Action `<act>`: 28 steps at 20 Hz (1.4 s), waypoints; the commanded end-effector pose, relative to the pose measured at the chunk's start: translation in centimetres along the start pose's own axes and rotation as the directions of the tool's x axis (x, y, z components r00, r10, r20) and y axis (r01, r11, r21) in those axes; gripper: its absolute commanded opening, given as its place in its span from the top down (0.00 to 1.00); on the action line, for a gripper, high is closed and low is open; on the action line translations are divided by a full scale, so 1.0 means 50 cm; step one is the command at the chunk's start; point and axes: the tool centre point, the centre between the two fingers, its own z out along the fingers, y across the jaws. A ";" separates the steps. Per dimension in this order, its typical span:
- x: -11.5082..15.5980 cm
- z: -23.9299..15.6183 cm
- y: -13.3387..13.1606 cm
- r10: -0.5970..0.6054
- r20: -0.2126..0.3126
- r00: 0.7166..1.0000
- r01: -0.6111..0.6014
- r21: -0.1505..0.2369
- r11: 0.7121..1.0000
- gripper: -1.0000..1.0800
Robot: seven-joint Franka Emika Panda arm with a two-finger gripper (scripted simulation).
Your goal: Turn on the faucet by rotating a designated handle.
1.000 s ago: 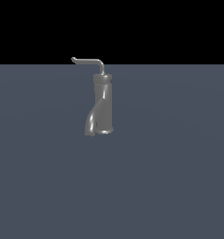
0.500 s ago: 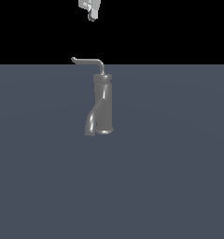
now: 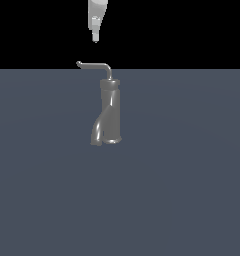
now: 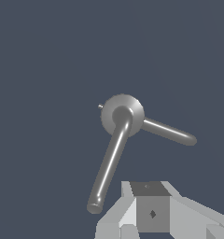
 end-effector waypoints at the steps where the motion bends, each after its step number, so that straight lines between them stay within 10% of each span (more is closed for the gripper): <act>1: -0.005 0.021 -0.027 0.061 -0.013 0.998 -0.061 0.003 0.998 1.00; 28: -0.047 0.140 -0.153 0.348 -0.083 0.934 -0.345 0.048 0.937 1.00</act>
